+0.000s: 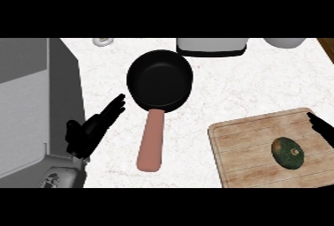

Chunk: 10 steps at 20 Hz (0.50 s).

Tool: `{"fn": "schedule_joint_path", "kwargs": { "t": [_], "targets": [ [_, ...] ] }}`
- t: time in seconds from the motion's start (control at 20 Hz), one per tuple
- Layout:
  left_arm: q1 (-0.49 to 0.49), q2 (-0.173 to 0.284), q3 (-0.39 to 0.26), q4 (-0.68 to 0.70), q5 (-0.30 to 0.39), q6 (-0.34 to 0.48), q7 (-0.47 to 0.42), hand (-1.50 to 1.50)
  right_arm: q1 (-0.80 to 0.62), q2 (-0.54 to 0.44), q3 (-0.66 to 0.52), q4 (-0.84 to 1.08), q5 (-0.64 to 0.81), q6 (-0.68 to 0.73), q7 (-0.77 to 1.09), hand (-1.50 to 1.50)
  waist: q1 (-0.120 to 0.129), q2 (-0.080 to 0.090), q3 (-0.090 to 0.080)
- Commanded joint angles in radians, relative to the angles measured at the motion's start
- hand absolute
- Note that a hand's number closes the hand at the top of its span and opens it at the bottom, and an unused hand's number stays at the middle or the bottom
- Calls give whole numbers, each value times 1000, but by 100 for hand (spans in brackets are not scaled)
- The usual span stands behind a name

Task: Pick the squash from the cutting board and place it in the pot

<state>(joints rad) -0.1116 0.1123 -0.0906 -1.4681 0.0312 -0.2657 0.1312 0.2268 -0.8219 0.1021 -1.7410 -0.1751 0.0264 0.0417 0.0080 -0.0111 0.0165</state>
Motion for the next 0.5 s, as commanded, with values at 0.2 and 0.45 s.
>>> {"fn": "schedule_joint_path", "kwargs": {
  "t": [0.2, 0.45],
  "targets": [
    [33, -16, 68, 59, -50, 71, 54, 0, -7, 66, -30, 166, -34, 100, -201, -150, -7, 13, -15],
    [47, -20, 95, 68, -68, 43, 33, 0, -60, 92, -64, 226, -151, 217, -236, -150, -3, 13, -16]
  ]
}}
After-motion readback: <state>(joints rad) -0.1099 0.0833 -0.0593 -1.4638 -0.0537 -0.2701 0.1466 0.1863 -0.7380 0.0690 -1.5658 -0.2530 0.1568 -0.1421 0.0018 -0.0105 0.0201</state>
